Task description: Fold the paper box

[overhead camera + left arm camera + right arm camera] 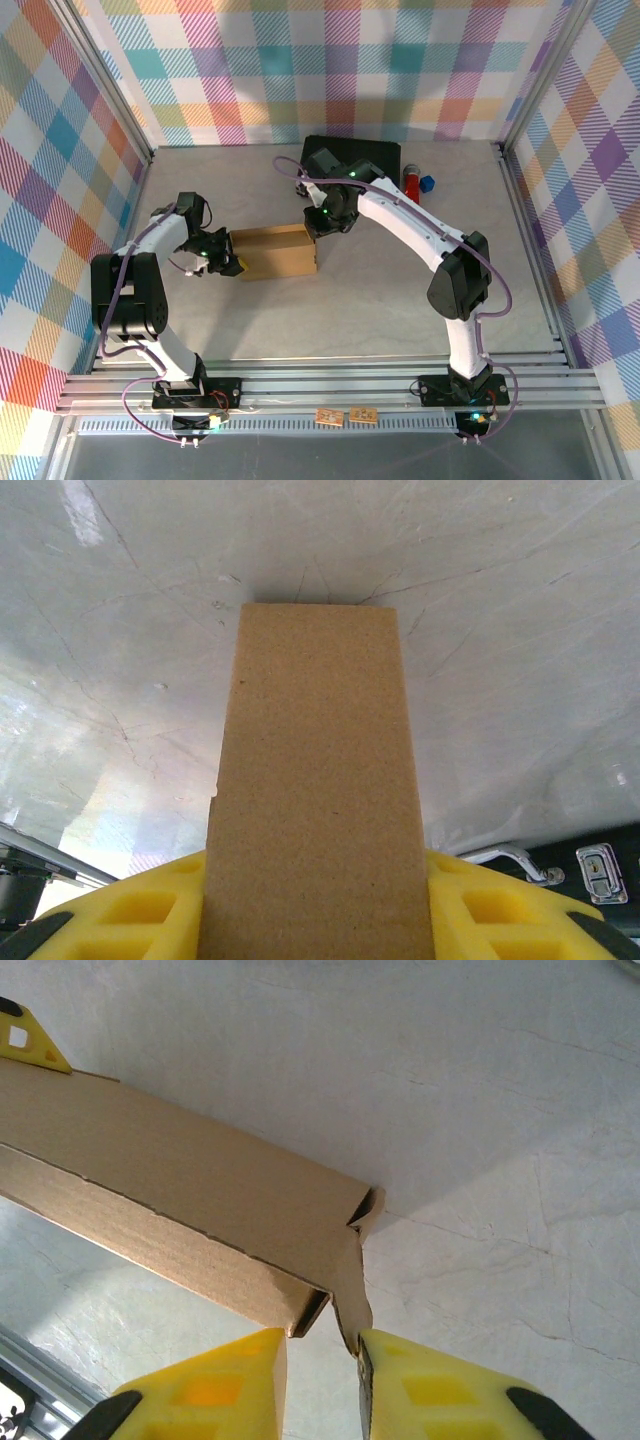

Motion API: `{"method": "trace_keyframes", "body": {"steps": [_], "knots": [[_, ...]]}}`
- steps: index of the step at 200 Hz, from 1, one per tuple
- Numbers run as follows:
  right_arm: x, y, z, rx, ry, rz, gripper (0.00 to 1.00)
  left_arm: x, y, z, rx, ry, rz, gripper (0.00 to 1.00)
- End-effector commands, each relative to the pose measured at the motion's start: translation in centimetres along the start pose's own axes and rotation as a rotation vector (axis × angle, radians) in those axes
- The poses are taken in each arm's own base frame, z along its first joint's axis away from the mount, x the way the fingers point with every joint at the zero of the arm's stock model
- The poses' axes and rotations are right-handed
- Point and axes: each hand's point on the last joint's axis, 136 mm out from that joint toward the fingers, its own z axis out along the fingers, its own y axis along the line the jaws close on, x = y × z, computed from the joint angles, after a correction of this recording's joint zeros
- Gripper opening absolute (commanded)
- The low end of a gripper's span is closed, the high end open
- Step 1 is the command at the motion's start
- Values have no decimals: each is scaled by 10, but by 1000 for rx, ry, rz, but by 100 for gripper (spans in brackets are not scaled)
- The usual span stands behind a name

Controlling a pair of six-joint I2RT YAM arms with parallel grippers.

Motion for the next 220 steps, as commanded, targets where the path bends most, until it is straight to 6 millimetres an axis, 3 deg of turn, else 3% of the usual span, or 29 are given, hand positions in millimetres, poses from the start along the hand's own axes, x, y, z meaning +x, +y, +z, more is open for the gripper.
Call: {"method": "trace_keyframes", "body": {"steps": [1,86,139,169,220], "knots": [[-10,4,-3,-14,-23,-35,27,-3,1,-5,-17,-10,-26,19],[-13,-8,6,52,-17,-88,17,-3,1,-6,-17,-12,-28,19],[-20,-8,-7,64,-52,-87,25,-3,-1,-7,-16,-15,-28,19],[-21,-7,-12,65,-57,-91,22,-3,-1,-7,-15,-14,-27,19],[-15,-8,-1,58,-31,-81,18,-2,-2,-7,-14,-11,-26,19]]}}
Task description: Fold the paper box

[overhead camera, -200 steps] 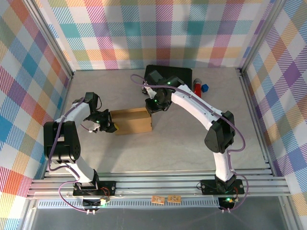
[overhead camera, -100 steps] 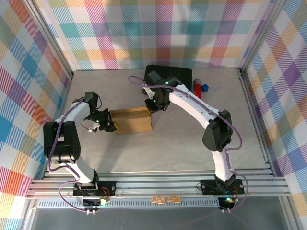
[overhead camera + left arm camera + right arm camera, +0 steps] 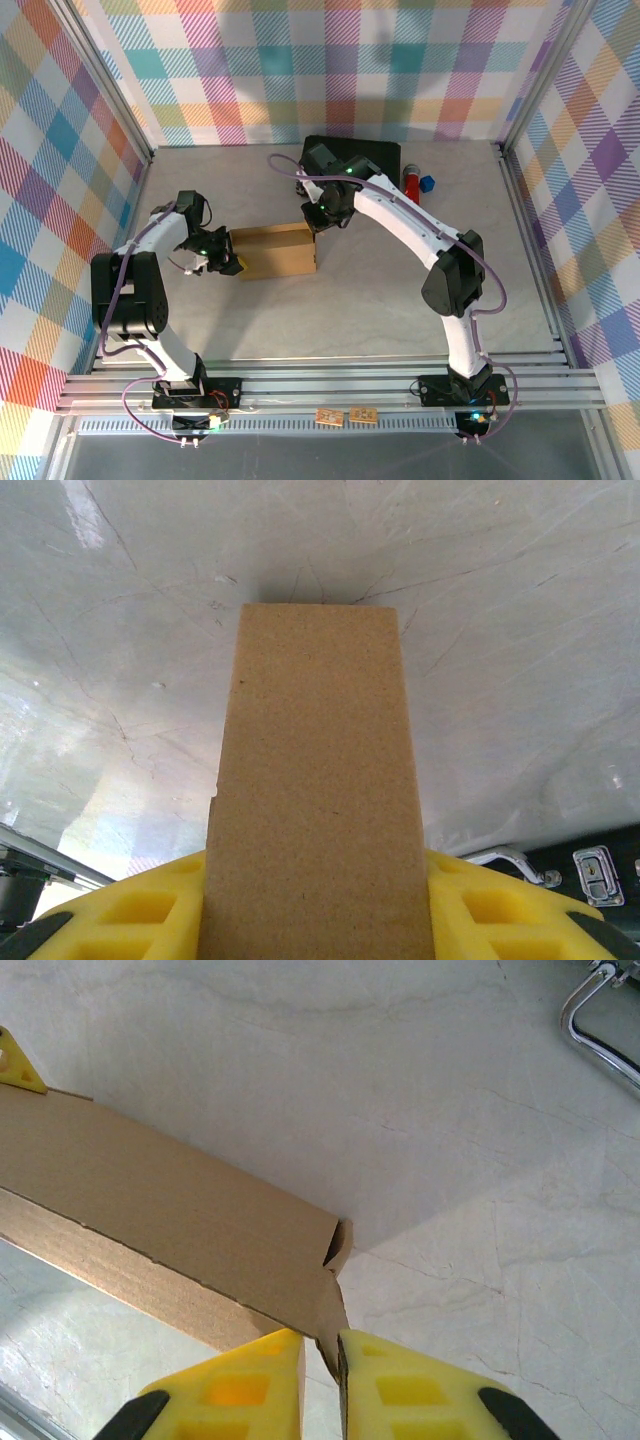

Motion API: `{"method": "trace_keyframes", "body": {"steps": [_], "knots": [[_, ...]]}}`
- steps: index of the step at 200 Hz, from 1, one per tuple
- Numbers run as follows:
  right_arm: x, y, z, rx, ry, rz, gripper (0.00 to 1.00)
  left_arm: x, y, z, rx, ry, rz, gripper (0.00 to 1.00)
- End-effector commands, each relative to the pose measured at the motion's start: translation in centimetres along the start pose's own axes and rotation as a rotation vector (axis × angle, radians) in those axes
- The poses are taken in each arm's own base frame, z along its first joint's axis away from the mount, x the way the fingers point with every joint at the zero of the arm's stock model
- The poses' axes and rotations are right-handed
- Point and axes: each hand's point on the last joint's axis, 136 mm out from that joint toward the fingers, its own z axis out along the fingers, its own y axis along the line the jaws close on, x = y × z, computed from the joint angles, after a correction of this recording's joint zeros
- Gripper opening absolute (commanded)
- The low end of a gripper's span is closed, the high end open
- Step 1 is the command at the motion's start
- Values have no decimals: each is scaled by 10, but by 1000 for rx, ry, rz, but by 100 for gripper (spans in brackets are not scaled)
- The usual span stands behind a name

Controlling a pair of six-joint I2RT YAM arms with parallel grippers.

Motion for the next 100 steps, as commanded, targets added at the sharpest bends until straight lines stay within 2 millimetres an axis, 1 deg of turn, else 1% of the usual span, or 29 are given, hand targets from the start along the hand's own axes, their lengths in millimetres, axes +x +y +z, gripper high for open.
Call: {"method": "trace_keyframes", "body": {"steps": [1,21,47,100], "knots": [[2,-1,-1,-1,7,-5,18,-2,1,-5,-14,0,-25,19],[1,-1,0,4,4,-7,19,-2,2,-5,-15,0,-25,19],[3,-4,4,17,13,-16,24,-3,2,-5,-16,-4,-29,18],[6,-8,7,31,-10,-66,22,-2,1,-7,-15,-6,-28,18]]}}
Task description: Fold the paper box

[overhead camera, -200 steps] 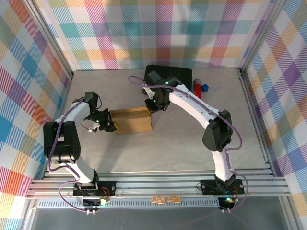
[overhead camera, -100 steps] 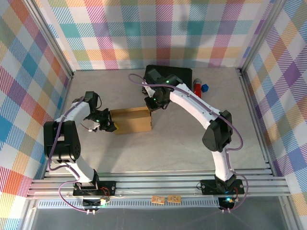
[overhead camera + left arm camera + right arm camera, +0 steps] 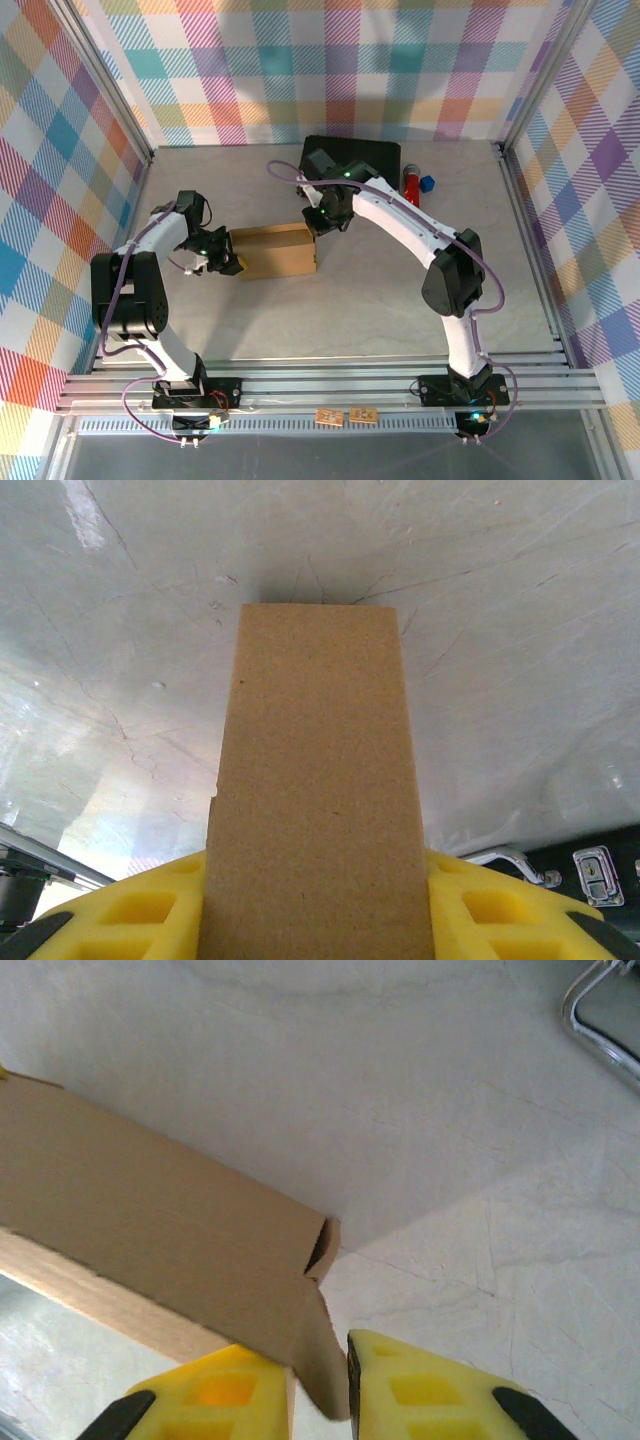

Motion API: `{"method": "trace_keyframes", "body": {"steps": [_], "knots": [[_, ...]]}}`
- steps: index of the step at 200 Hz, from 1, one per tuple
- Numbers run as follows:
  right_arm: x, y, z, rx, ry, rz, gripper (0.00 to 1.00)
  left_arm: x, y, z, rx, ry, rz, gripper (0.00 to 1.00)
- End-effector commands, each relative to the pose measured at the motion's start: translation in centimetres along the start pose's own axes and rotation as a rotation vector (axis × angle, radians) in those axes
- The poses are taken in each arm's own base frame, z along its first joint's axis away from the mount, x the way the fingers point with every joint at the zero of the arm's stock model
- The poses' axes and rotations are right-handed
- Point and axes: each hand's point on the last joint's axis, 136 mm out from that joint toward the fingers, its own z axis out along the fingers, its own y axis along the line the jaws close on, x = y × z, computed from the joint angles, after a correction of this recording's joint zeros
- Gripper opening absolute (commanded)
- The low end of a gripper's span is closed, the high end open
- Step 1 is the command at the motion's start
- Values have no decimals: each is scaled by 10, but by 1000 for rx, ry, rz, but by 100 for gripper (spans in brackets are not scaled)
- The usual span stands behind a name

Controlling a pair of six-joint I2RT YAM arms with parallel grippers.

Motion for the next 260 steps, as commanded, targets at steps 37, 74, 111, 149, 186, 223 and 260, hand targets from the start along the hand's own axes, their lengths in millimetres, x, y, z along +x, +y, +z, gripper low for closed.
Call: {"method": "trace_keyframes", "body": {"steps": [37,74,111,149,186,223,260], "knots": [[-7,-2,-13,11,-68,-45,20,-2,2,-7,-20,-9,2,18],[-15,0,-24,0,-103,-36,27,-2,2,-7,-18,-9,2,18],[-15,1,-23,-5,-92,-40,22,-2,1,-8,-16,-9,1,18],[-12,1,-23,-8,-88,-33,19,-2,1,-7,-19,-9,2,18],[-13,1,-28,-7,-98,-34,20,-2,1,-7,-18,-10,0,18],[-11,1,-29,-7,-93,-32,13,-2,0,-8,-15,-11,3,19],[-11,2,-28,-15,-93,-14,0,-1,0,-9,-17,-11,1,18]]}}
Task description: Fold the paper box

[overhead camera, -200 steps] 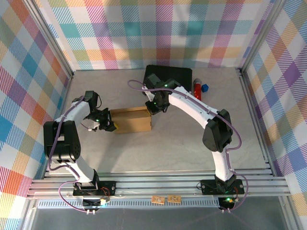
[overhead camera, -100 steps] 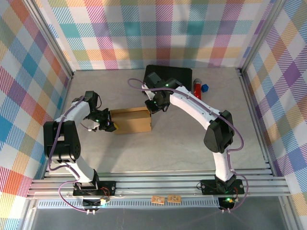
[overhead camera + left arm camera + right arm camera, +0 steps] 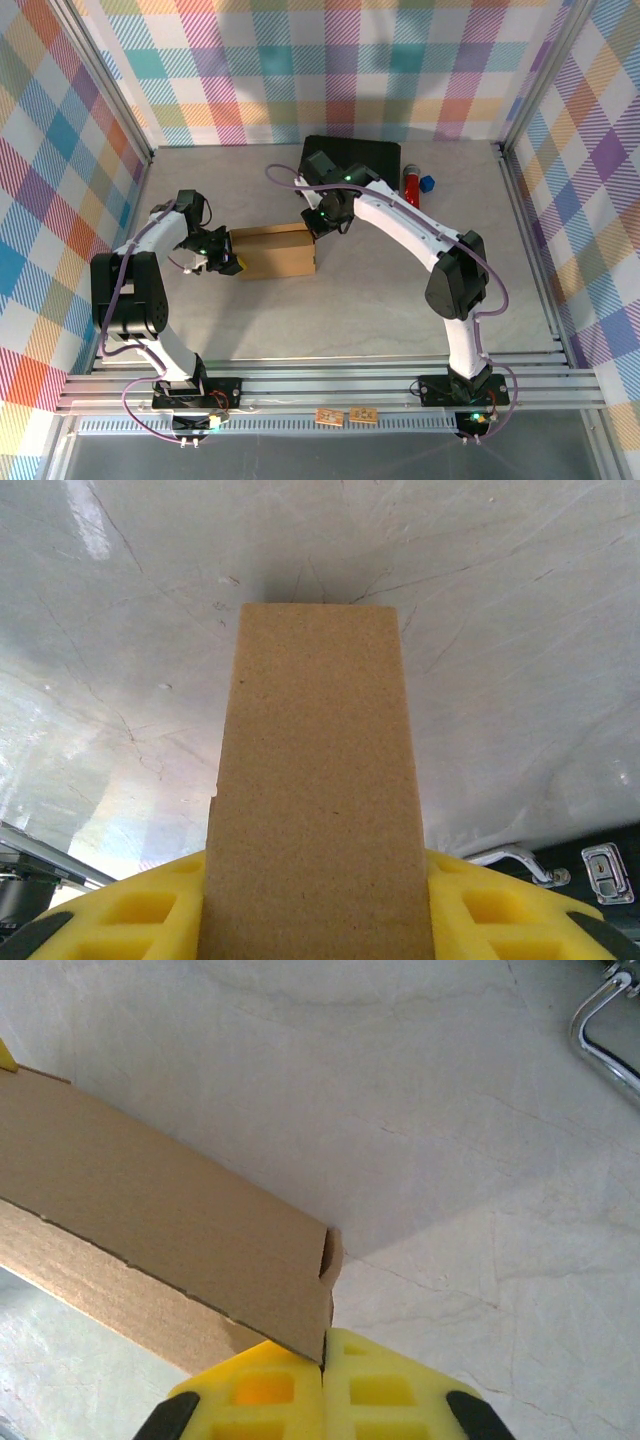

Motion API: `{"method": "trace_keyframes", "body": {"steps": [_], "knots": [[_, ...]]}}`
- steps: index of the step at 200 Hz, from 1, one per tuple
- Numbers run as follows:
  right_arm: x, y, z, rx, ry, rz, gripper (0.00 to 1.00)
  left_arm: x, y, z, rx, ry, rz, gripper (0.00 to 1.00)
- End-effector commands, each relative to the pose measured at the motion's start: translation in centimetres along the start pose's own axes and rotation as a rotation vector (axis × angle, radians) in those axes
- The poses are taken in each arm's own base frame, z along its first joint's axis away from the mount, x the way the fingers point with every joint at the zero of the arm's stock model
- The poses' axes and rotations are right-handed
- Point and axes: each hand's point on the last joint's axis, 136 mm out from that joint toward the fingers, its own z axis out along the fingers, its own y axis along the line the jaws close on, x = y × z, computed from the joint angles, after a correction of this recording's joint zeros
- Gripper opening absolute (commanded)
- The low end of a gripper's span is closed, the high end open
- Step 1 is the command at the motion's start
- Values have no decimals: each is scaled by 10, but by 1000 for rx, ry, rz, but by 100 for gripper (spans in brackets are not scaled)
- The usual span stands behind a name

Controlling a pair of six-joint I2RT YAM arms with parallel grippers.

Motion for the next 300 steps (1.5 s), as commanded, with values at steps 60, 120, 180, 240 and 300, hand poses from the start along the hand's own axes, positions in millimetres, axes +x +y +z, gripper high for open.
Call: {"method": "trace_keyframes", "body": {"steps": [60,120,180,240,300], "knots": [[-11,0,-28,10,-71,265,0,-1,1,-15,-9,-29,-69,23],[-11,-2,-27,30,-94,426,0,-2,5,-11,-6,-17,-90,23],[-9,4,-17,27,-108,464,0,-2,5,-9,-4,-8,-88,23],[-7,4,-19,52,-101,523,0,-2,6,-9,-3,-5,-88,23],[2,7,-11,89,-126,559,0,0,5,-9,6,4,-84,23]]}}
